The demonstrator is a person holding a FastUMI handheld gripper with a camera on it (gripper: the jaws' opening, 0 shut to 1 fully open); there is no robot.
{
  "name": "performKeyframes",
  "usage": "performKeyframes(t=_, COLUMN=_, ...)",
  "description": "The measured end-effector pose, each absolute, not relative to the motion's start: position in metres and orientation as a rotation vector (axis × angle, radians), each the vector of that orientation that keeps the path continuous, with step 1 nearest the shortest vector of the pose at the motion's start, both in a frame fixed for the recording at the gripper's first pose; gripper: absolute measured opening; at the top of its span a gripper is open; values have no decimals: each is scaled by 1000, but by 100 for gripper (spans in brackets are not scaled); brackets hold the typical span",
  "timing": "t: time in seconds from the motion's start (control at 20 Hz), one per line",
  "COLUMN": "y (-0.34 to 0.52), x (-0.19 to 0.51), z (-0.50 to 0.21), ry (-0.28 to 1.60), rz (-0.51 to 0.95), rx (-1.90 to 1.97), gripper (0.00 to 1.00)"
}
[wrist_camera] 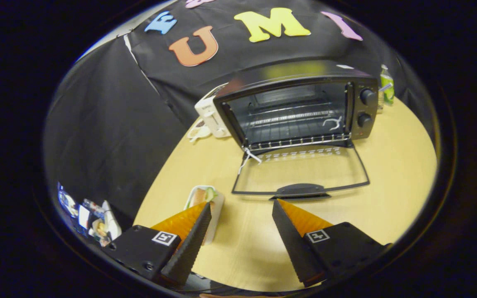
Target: Open the toaster oven, put the food inside, and close the toaster oven door.
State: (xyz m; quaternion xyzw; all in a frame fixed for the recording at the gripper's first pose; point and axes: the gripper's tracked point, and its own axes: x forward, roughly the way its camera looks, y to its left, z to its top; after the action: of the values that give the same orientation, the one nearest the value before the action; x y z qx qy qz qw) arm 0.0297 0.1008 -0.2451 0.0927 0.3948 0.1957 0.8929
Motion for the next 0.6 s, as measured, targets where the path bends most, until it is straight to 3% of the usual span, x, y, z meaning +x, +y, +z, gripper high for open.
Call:
performKeyframes(t=0.35, y=144, x=14, z=-268, ry=1008, rz=582, rx=308, gripper=92)
performKeyframes(t=0.6, y=154, x=9, z=-281, ry=1138, rz=652, rx=345, gripper=83)
